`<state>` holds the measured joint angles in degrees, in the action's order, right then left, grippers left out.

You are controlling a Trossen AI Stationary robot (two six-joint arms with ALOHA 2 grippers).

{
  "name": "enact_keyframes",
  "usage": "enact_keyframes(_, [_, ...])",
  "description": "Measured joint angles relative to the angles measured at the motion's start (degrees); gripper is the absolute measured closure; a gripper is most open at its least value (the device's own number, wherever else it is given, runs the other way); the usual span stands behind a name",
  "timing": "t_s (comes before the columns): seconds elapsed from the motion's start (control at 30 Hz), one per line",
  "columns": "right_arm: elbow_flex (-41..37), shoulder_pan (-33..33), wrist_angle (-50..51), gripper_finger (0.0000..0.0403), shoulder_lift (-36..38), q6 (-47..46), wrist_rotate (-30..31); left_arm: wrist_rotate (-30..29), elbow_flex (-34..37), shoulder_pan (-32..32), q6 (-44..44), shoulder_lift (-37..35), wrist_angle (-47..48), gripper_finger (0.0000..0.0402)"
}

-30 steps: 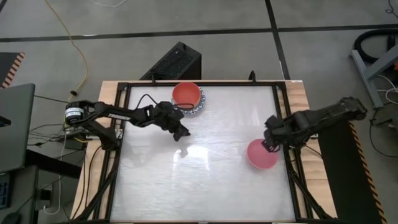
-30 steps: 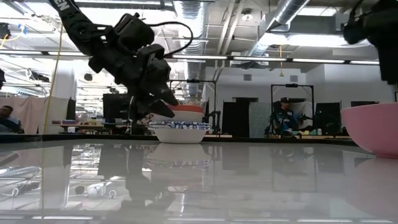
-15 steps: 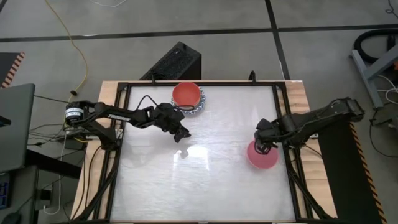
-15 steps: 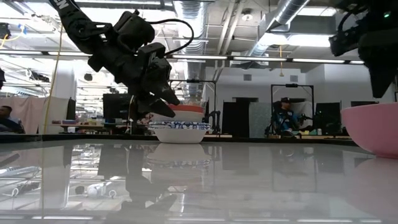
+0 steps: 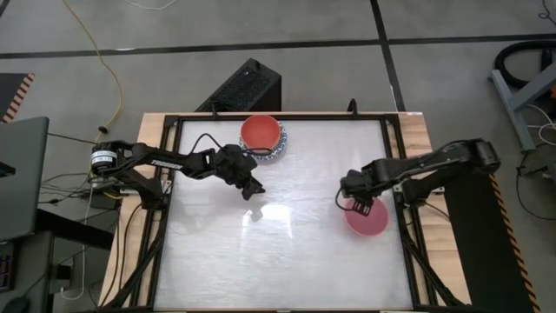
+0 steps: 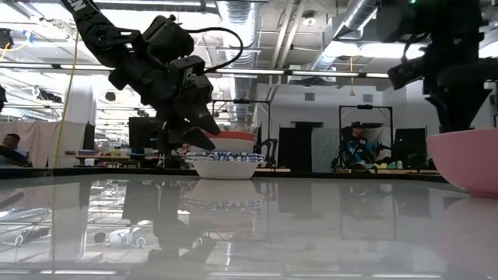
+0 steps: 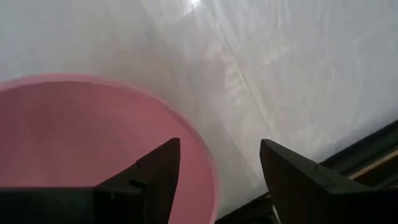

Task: Nest bowls inside each other
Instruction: Stack the pink bowl on top of the orange bowl

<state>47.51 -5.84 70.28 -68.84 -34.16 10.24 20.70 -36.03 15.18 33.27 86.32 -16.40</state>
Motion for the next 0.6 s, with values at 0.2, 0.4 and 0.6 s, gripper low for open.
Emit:
enact_keyframes(0.2, [0.0, 2.2, -3.8, 0.0159, -2.8, 7.0, -2.1, 0.1, 0.0, 0.0, 0.0, 0.0, 0.6, 0.0246])
enact_keyframes(0.4, [0.0, 2.4, -5.2, 0.016, -6.0, 12.3, -3.8, 0.6, 0.0, 0.0, 0.2, 0.0, 0.8, 0.0246])
enact_keyframes(0.6, [0.0, 2.5, -5.2, 0.0218, -10.1, 14.7, -4.2, 0.6, 0.0, 0.0, 0.4, 0.0, 1.4, 0.0246])
